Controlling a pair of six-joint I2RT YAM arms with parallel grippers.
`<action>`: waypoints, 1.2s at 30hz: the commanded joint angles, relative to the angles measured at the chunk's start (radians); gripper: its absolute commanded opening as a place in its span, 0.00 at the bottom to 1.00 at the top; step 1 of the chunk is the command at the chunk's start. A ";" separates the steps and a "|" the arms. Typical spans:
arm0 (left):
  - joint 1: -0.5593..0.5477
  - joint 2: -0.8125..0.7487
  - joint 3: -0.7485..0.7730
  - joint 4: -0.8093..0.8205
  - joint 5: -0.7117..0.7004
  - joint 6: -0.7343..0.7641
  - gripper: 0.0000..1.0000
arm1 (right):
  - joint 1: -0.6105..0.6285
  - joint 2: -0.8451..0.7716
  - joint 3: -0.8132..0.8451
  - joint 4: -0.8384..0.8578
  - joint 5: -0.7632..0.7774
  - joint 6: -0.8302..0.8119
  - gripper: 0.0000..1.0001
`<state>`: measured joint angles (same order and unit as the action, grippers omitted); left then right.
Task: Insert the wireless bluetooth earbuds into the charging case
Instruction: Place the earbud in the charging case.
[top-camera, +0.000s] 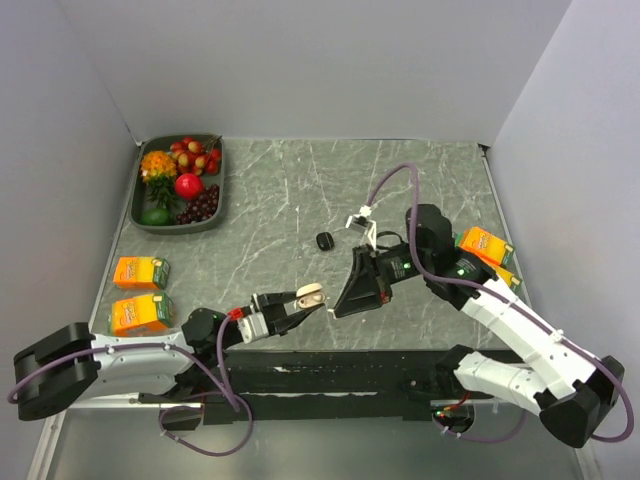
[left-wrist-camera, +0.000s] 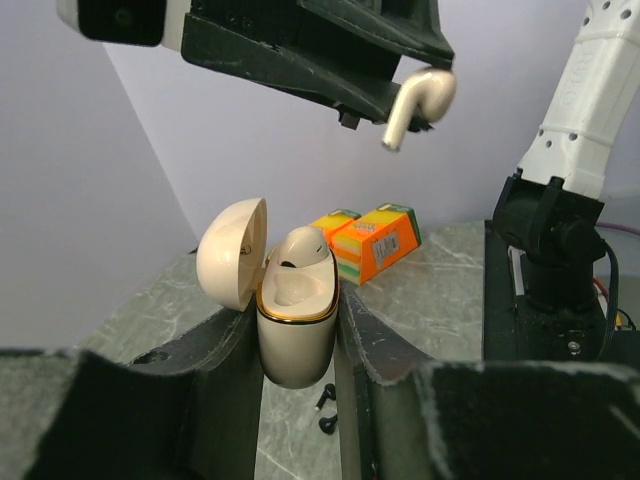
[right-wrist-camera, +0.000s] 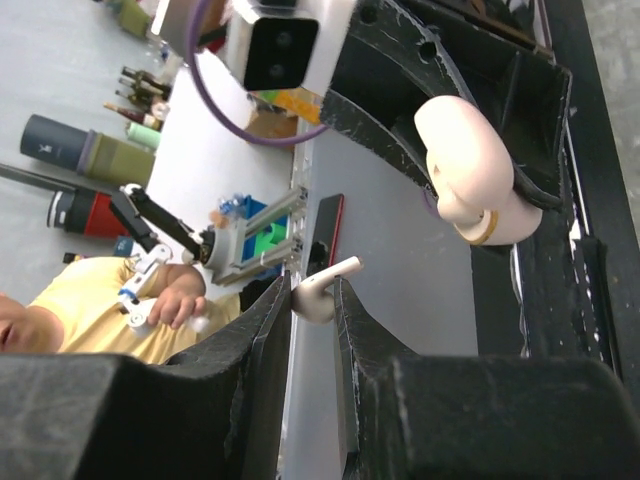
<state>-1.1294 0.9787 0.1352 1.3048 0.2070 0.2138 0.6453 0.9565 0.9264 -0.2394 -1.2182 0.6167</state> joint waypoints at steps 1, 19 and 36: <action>-0.003 0.031 0.050 0.093 0.017 0.029 0.01 | 0.059 0.042 0.075 -0.146 0.089 -0.113 0.00; -0.064 0.110 0.093 0.053 -0.026 0.156 0.01 | 0.137 0.102 0.111 -0.130 0.229 -0.090 0.00; -0.084 0.109 0.075 0.065 -0.103 0.165 0.01 | 0.140 0.091 0.131 -0.140 0.347 -0.080 0.00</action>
<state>-1.2026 1.0950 0.1963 1.3010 0.1066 0.3614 0.7795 1.0626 1.0161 -0.3836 -0.9127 0.5339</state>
